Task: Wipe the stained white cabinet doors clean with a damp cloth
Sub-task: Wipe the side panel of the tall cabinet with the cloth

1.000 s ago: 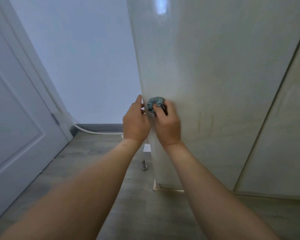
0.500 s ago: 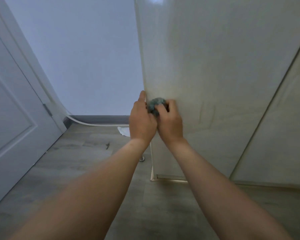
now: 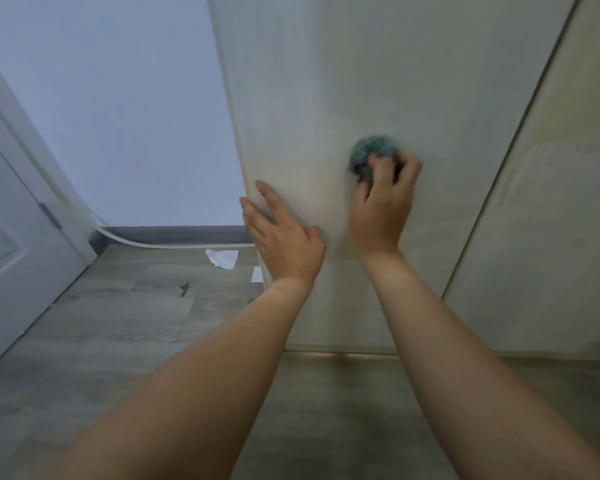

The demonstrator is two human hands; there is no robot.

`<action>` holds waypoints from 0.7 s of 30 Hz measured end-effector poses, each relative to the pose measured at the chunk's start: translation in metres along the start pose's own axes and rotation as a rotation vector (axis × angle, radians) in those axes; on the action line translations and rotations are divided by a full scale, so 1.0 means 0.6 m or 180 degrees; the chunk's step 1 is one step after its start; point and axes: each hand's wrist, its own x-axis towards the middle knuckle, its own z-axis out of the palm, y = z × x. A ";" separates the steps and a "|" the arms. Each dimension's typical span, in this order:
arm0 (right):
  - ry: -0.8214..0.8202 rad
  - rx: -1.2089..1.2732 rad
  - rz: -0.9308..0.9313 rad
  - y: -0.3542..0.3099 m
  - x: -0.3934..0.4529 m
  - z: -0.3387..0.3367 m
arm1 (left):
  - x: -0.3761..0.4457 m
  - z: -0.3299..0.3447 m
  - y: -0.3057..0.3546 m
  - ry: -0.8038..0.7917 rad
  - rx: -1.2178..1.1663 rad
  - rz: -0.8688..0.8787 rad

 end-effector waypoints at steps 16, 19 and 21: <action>-0.0460 -0.0106 0.0027 0.148 -0.067 -0.081 | 0.000 0.024 0.018 0.0197 0.0136 -0.0208; 0.0554 0.0006 0.0469 0.152 0.050 -0.087 | -0.002 0.022 0.011 0.0302 0.0232 -0.0160; 0.0729 -0.0031 0.0643 0.167 0.032 -0.088 | -0.005 0.021 0.012 0.0327 0.0235 -0.0163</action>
